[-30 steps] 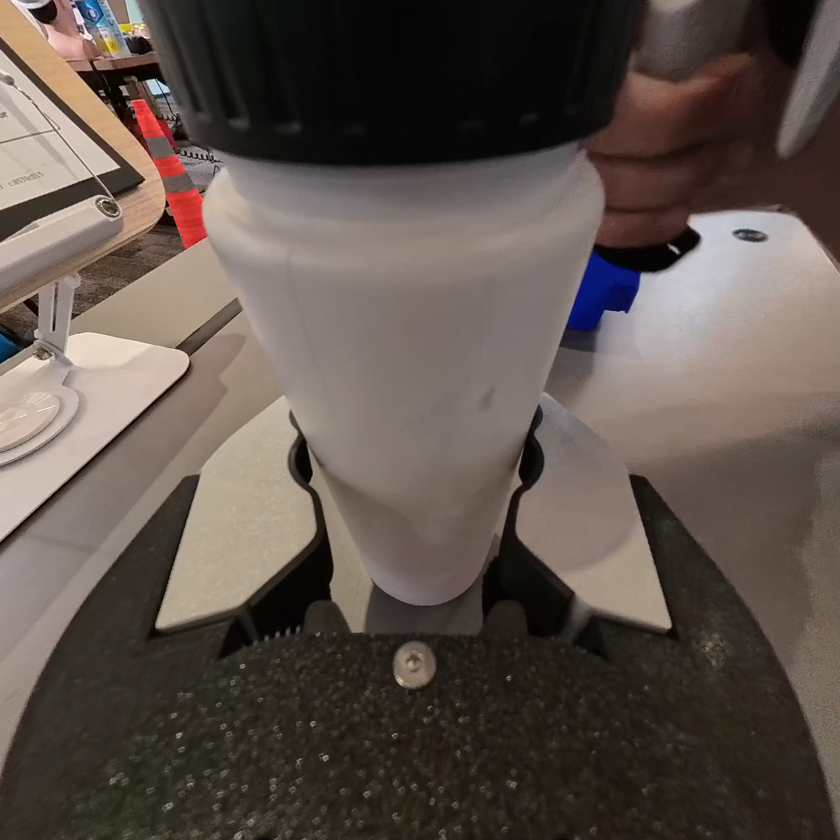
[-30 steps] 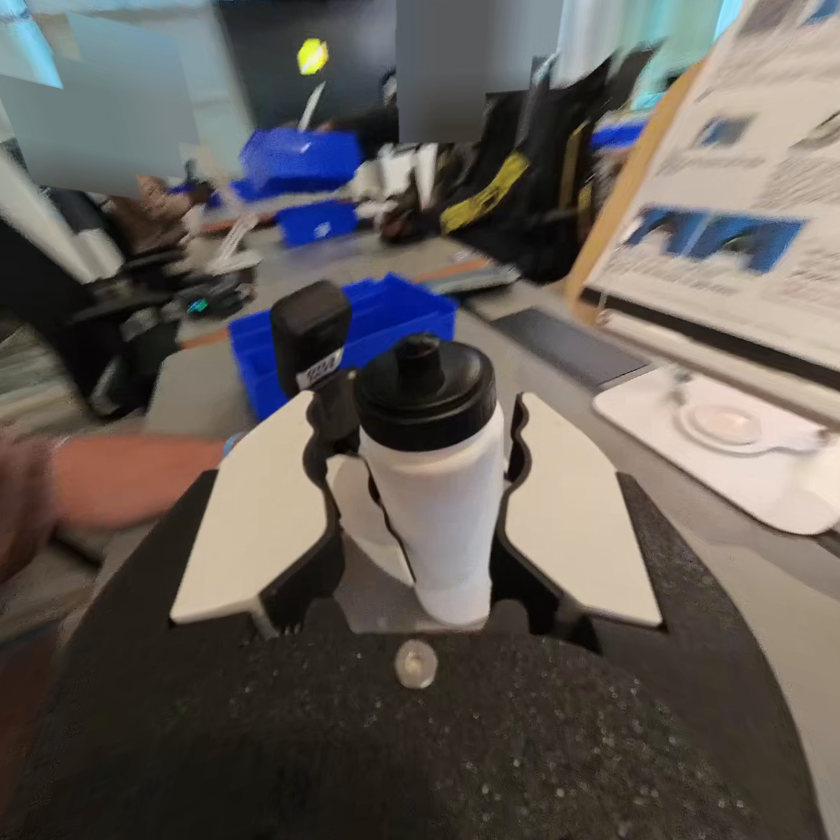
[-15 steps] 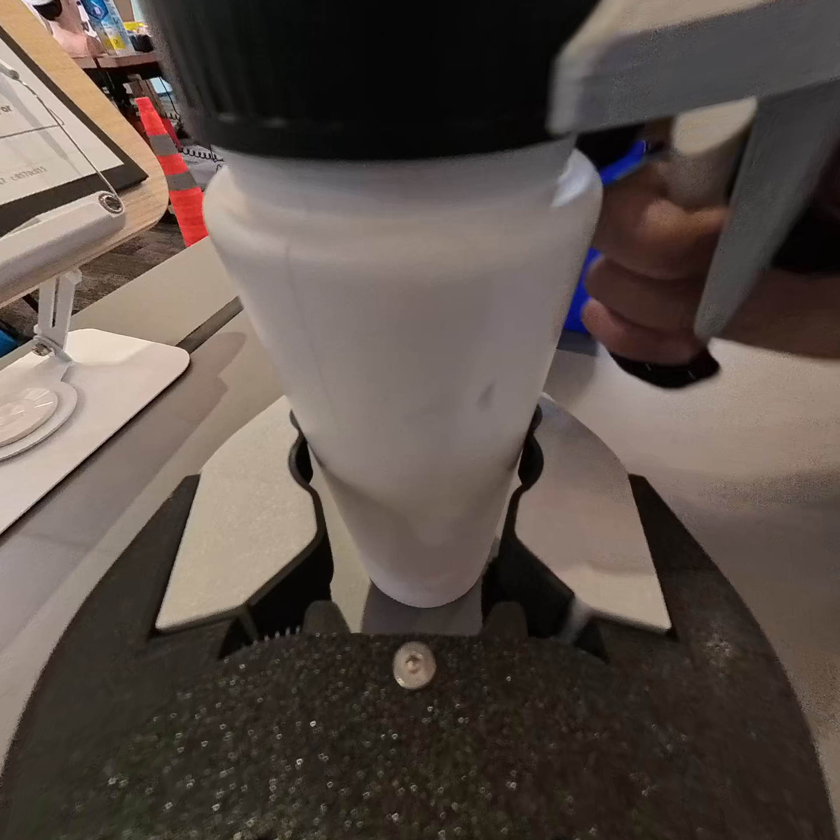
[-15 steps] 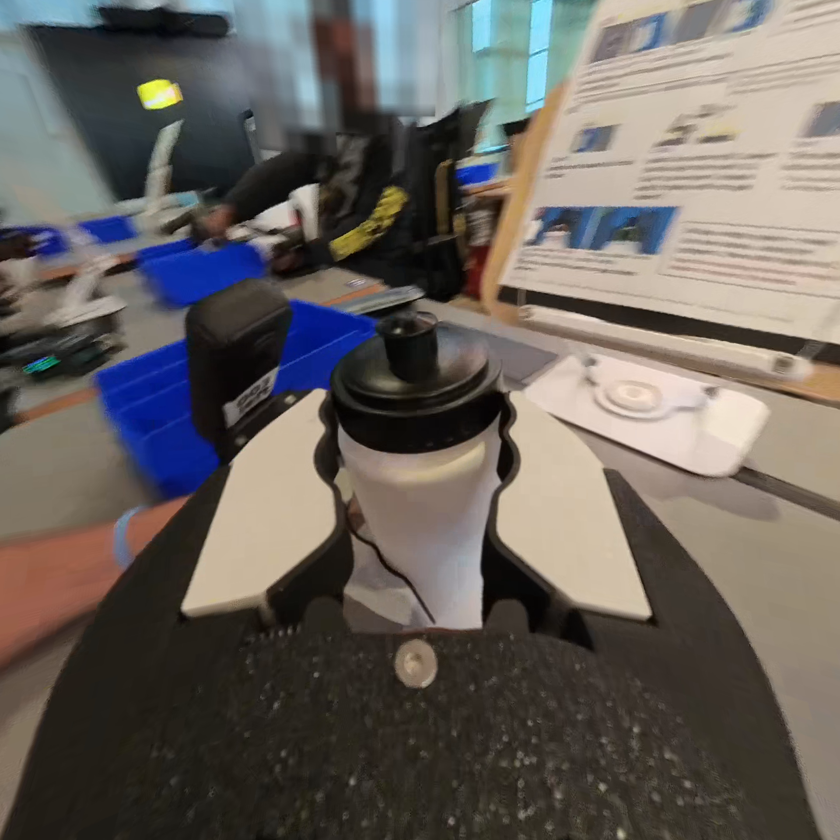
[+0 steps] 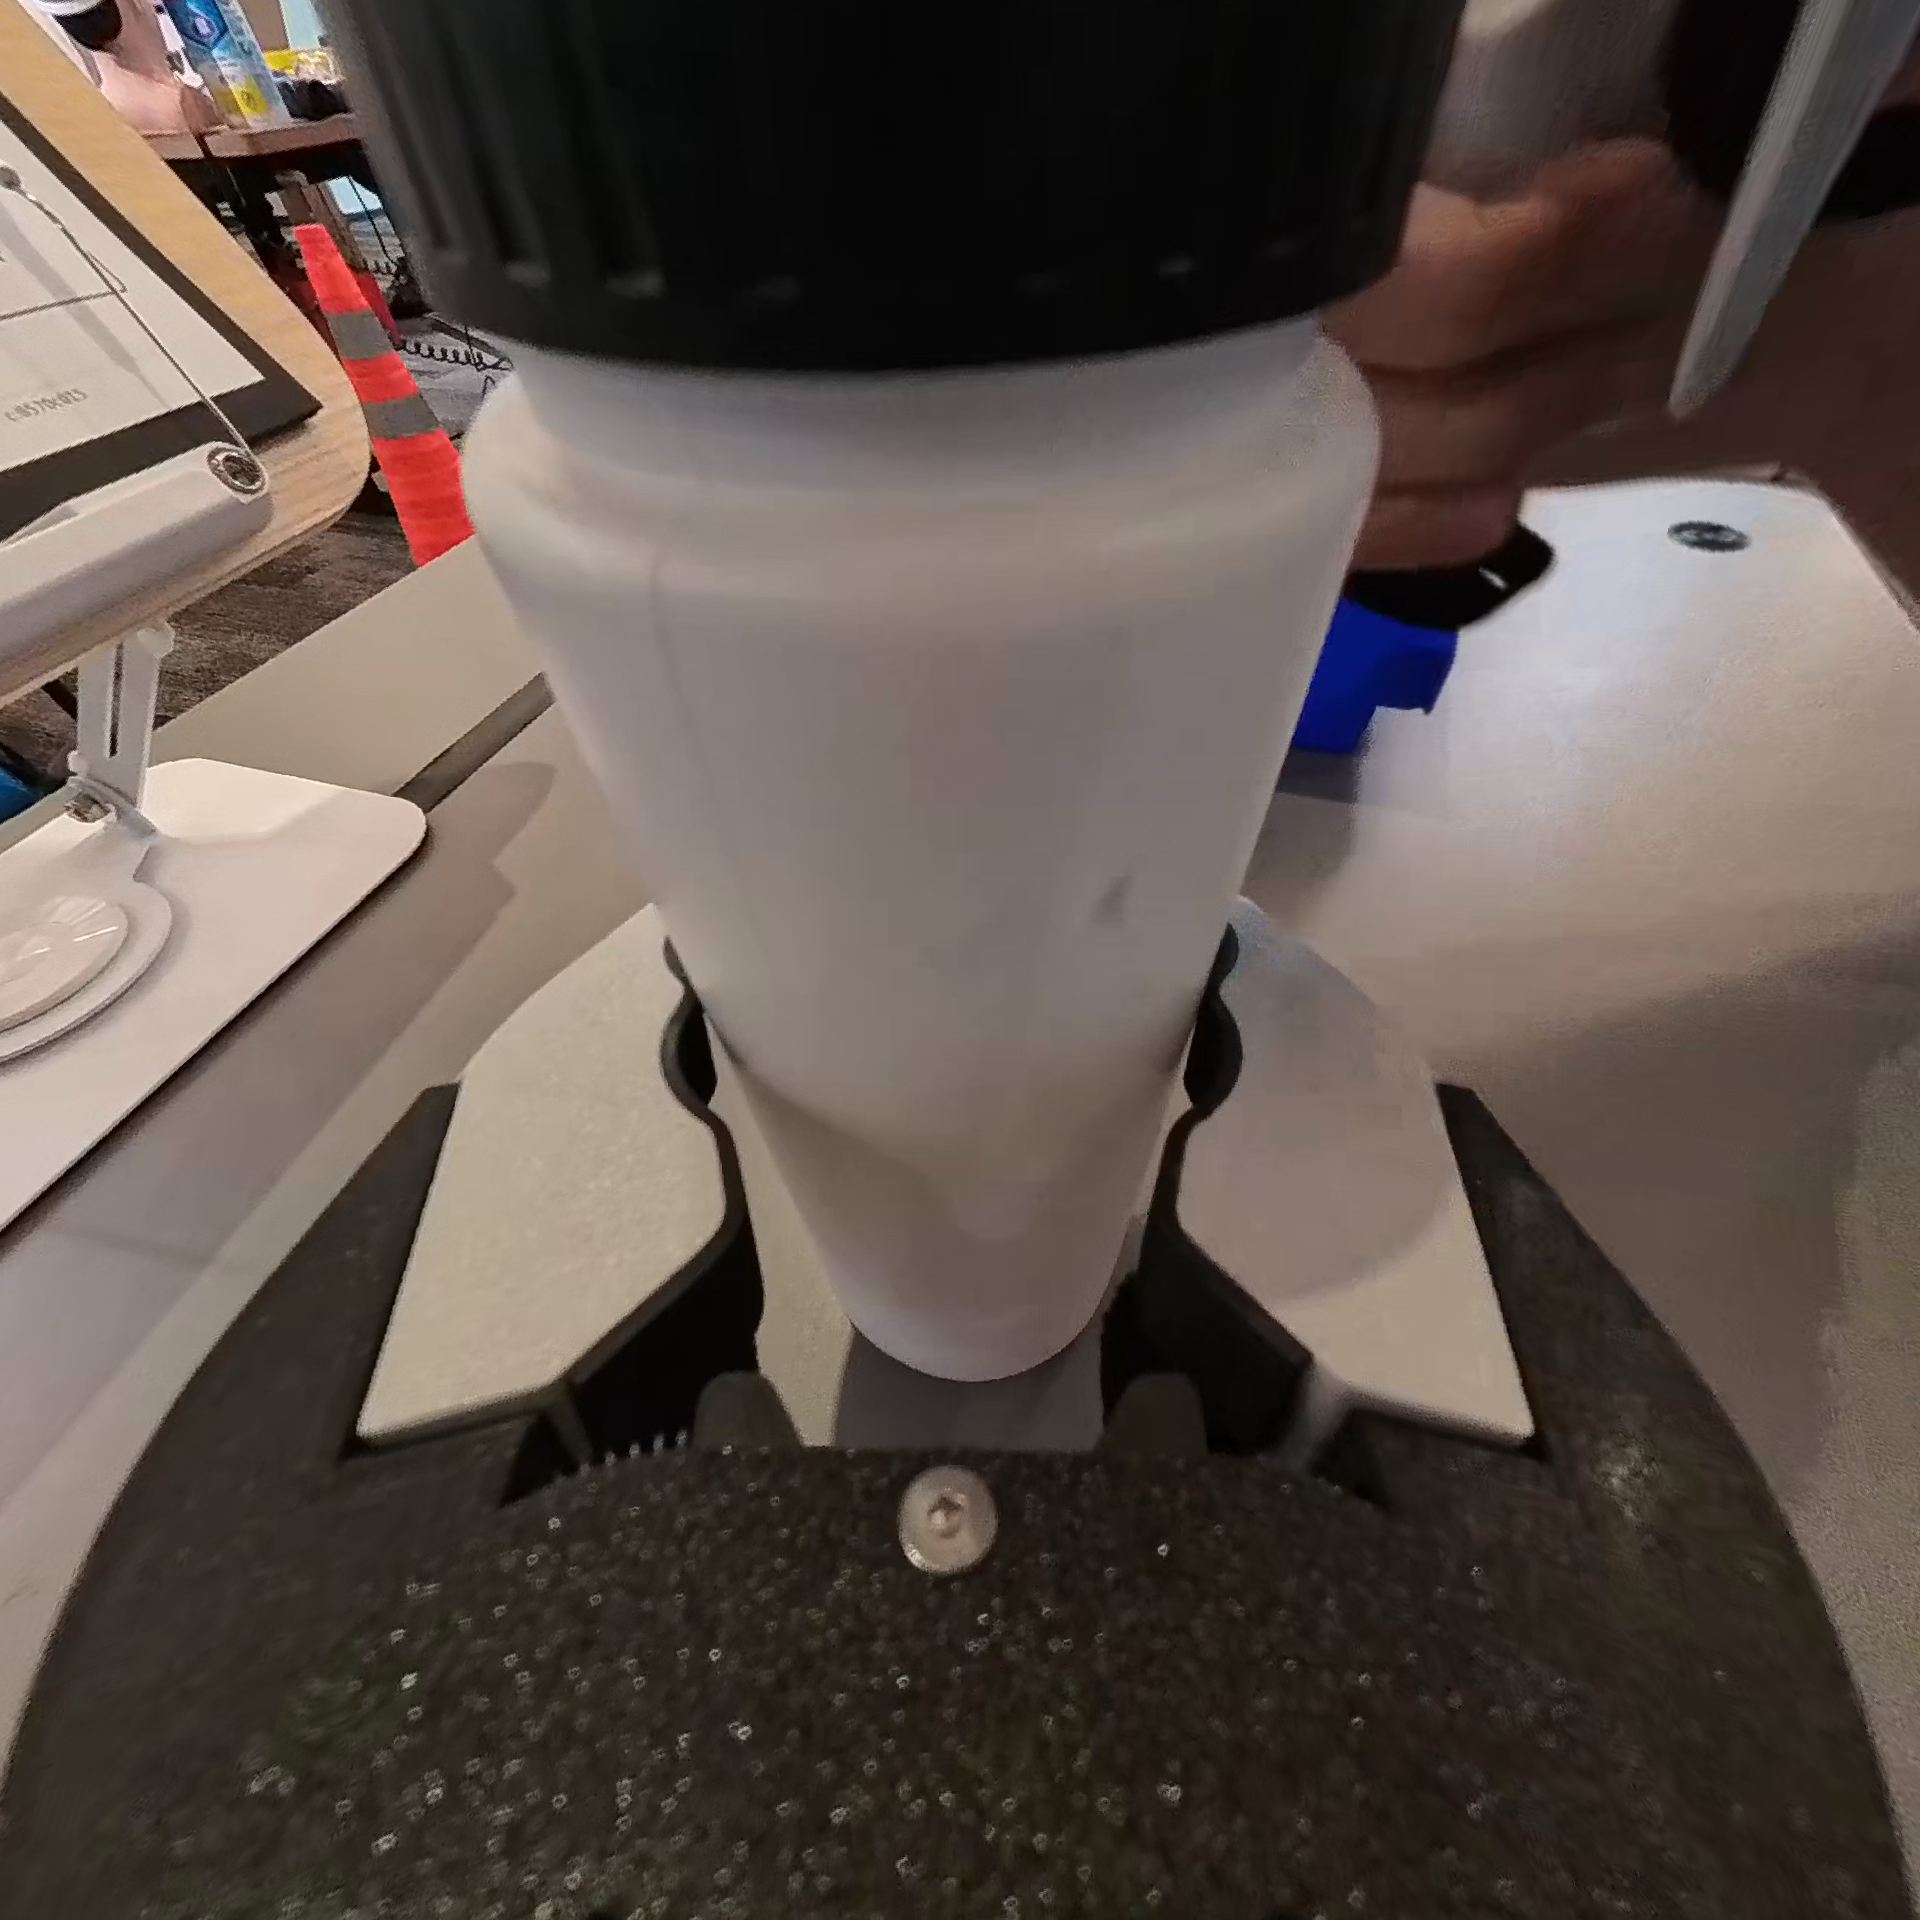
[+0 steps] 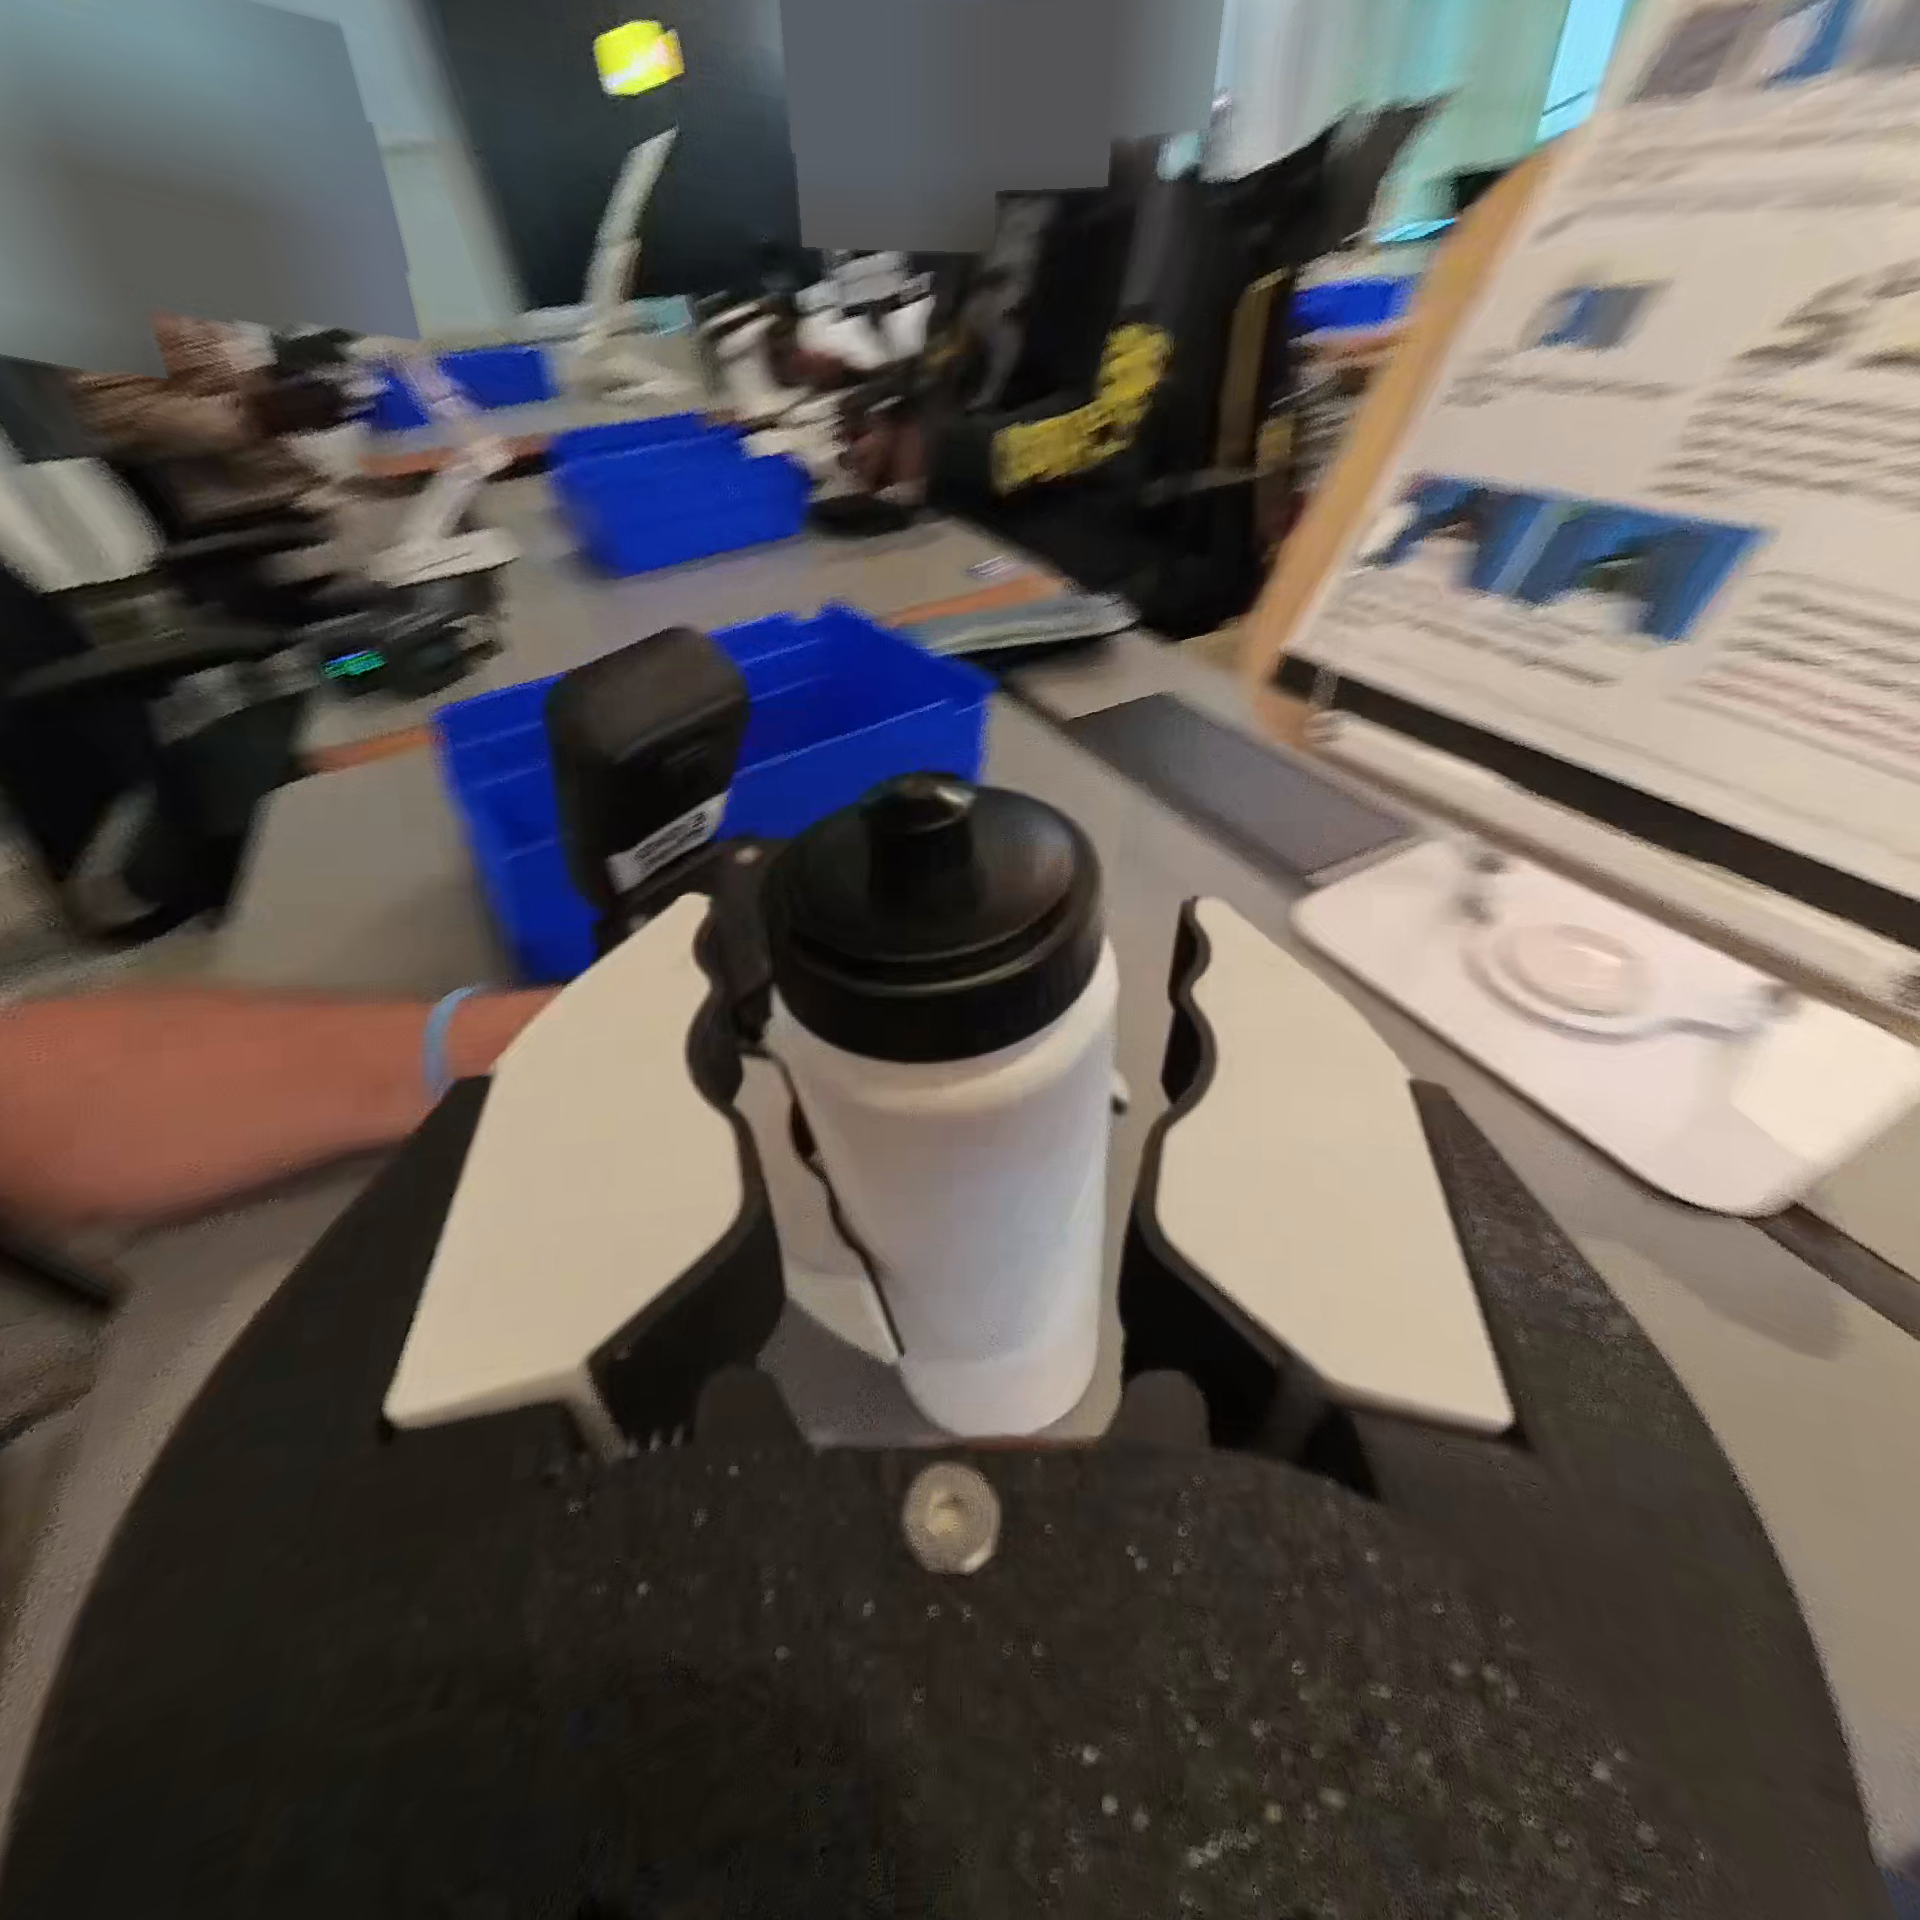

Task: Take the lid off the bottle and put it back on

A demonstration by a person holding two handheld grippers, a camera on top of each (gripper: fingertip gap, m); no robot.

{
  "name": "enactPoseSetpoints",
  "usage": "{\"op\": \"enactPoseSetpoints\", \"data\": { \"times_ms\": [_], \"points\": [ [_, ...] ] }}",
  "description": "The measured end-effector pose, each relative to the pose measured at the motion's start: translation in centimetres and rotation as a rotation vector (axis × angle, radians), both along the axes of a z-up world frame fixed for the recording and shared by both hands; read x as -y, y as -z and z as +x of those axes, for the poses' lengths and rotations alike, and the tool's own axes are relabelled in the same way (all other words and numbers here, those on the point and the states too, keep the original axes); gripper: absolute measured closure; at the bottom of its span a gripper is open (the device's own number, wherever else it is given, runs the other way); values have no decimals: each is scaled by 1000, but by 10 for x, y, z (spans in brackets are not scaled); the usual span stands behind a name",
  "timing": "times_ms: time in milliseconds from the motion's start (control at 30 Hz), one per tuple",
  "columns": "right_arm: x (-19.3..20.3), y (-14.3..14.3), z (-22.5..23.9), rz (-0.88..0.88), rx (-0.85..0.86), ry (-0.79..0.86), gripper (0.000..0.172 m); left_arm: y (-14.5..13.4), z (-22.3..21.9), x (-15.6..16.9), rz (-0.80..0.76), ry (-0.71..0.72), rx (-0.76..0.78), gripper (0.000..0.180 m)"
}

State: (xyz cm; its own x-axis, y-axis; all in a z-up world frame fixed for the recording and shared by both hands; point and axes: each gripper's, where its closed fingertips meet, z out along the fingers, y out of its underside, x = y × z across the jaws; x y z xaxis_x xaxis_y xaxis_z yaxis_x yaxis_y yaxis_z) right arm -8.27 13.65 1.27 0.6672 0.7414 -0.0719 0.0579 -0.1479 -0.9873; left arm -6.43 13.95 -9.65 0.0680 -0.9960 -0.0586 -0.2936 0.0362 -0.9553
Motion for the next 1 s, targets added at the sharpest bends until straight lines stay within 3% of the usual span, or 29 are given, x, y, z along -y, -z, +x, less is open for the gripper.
{"op": "enactPoseSetpoints", "data": {
  "times_ms": [67,200,300,533,633,767,867,1000],
  "points": [
    [-1,4,-4,-57,13,-133,90,0,0,0,2,-1,-1,91],
    [-4,12,-16,-72,40,-167,101,0,-1,0,-2,-4,2,91],
    [-5,11,-14,-17,-5,-31,102,0,0,0,3,-7,0,91],
    [-5,9,-8,111,-113,501,102,0,2,3,4,0,3,91],
    [-7,10,-8,128,-75,587,102,0,2,3,-1,4,4,91],
    [2,1,0,182,38,478,94,0,2,3,2,5,0,91],
    [11,-6,2,124,32,211,96,0,2,3,2,6,0,91],
    [12,13,1,-50,76,-77,95,1,2,3,1,6,-1,91]
  ]
}}
